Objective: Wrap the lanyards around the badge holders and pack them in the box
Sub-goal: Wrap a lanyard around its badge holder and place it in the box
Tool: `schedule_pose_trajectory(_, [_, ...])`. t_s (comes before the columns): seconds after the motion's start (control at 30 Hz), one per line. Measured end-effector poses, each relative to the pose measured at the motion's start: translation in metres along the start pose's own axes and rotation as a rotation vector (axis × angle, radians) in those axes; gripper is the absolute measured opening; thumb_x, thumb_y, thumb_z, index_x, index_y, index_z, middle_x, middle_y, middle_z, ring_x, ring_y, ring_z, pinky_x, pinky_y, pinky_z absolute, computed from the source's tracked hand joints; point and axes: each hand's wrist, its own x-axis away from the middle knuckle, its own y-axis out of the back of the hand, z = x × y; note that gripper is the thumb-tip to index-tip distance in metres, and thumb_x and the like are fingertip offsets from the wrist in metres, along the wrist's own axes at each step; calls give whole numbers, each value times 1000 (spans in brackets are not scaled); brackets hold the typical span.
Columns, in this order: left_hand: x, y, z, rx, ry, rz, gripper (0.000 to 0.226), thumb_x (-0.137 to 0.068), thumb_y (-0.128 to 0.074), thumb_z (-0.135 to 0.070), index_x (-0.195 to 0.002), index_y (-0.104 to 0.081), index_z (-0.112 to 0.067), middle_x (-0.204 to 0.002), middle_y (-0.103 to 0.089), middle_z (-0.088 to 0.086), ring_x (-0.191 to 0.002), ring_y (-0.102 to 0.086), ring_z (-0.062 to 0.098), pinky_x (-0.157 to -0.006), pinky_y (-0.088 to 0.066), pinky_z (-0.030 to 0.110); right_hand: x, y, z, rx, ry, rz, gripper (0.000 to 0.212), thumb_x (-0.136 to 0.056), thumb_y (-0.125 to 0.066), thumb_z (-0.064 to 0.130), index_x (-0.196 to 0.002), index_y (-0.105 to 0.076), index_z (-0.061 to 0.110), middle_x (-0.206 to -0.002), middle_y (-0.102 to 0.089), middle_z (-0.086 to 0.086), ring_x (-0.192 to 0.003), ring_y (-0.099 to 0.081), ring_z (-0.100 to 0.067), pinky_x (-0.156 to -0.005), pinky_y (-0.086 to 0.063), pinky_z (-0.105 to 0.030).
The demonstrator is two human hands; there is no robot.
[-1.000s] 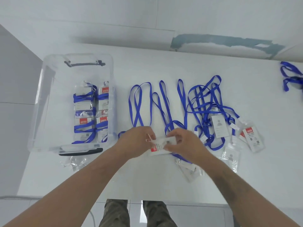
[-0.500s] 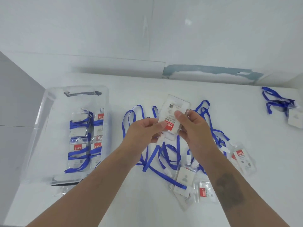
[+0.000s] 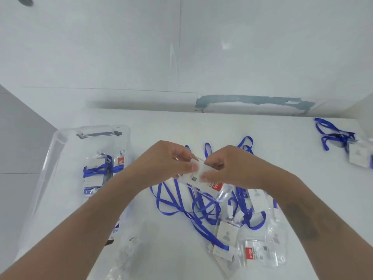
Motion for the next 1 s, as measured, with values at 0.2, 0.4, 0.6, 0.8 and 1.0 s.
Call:
schedule_pose_trajectory(0.2, [1,6,13,435,101,-77,8,-94,-64,-15,-99,-69,-13,-90,-78,3,-85,-75,20,-75,-62,29,8,1,-24,-464,-13,-201,26,-88,-69,34,-113,-66,30,-95,-75,12,-85,-71,-4,-80,-55,-18])
schedule_pose_trajectory(0.4, [-4,9,17,880,158,-150,16,-98,-57,-15,-111,-64,-11,-105,-76,10,-89,-74,32,-76,-62,35,10,-51,-45,-939,-147,-436,20,-99,-51,23,-106,-70,17,-80,-67,-6,-63,-55,-14,-76,-55,-30])
schedule_pose_trajectory(0.6, [-18,-11,6,587,64,-333,7,-97,-59,-14,-99,-64,-19,-89,-77,-2,-76,-76,20,-63,-62,33,-4,-79,-13,-245,-114,-458,23,-102,-43,33,-88,-61,35,-76,-64,2,-60,-57,-11,-56,-49,-23])
schedule_pose_trajectory(0.8, [-27,-20,9,217,-82,-417,14,-92,-64,-14,-92,-66,-28,-90,-74,-11,-81,-72,9,-57,-61,30,7,-42,17,371,-32,-349,34,-103,-33,43,-113,-62,29,-105,-62,10,-90,-60,-11,-78,-53,-27])
schedule_pose_trajectory(1.0, [-19,-20,11,154,-54,-212,16,-89,-65,-15,-91,-72,-30,-78,-75,-11,-66,-70,9,-57,-60,30,15,4,26,252,47,-314,14,-91,-58,37,-93,-72,38,-91,-70,16,-80,-61,-3,-73,-51,-21])
